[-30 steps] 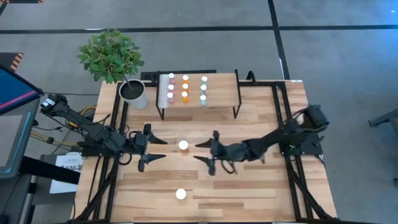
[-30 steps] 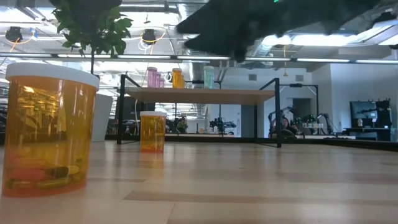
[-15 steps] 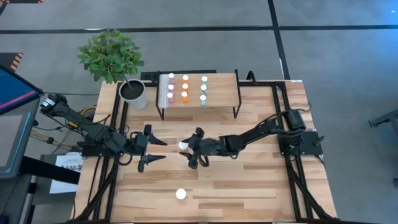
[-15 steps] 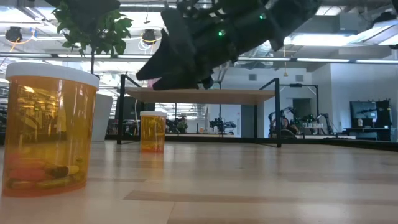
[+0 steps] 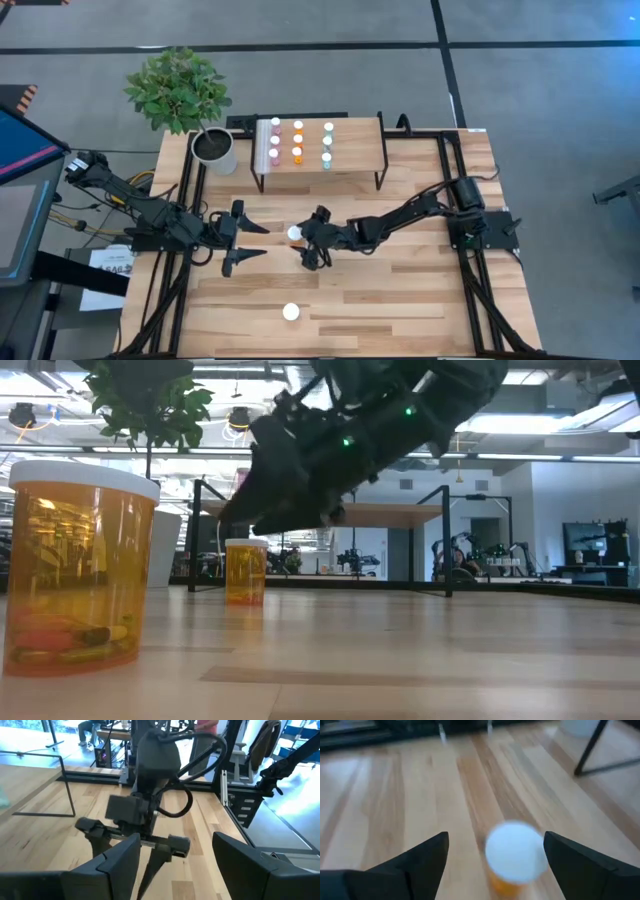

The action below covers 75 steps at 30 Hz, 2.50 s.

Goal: Pick and place medicine bottles onto shelf by color
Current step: Put the top large orange pill bottle on the shelf

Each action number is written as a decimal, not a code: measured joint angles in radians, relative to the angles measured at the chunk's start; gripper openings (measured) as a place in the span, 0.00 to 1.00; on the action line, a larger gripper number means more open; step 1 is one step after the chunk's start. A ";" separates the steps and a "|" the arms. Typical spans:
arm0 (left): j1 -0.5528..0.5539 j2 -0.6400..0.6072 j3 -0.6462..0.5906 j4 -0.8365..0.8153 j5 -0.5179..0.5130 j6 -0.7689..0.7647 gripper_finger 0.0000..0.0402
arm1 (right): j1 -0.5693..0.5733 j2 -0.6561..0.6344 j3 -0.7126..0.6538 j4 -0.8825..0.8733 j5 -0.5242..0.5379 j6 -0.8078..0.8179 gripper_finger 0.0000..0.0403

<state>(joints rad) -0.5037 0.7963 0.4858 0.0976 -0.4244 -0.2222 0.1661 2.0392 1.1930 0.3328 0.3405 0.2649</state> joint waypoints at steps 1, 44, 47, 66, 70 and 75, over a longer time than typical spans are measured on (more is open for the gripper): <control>0.000 0.000 0.000 -0.001 0.000 0.000 0.59 | -0.001 0.006 0.005 0.012 0.000 0.000 0.87; -0.001 -0.009 0.000 -0.008 0.001 0.000 0.59 | 0.022 -0.122 0.046 -0.176 -0.043 0.045 0.54; -0.003 -0.018 -0.001 -0.011 0.018 -0.001 0.59 | 0.053 -0.205 0.035 -0.291 0.040 0.049 0.53; -0.003 -0.018 -0.001 0.033 0.019 0.015 0.59 | -0.218 -0.770 -0.265 -0.353 0.276 -0.013 0.55; -0.003 -0.018 -0.001 0.032 0.018 0.016 0.59 | -0.371 -0.774 -0.267 -0.322 0.164 -0.035 0.55; -0.003 -0.018 -0.001 0.030 0.014 0.019 0.59 | -0.508 -0.761 -0.267 -0.327 0.068 -0.035 0.55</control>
<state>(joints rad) -0.5072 0.7788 0.4850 0.1276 -0.4102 -0.2028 -0.3421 1.2781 0.9264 0.0056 0.4086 0.2298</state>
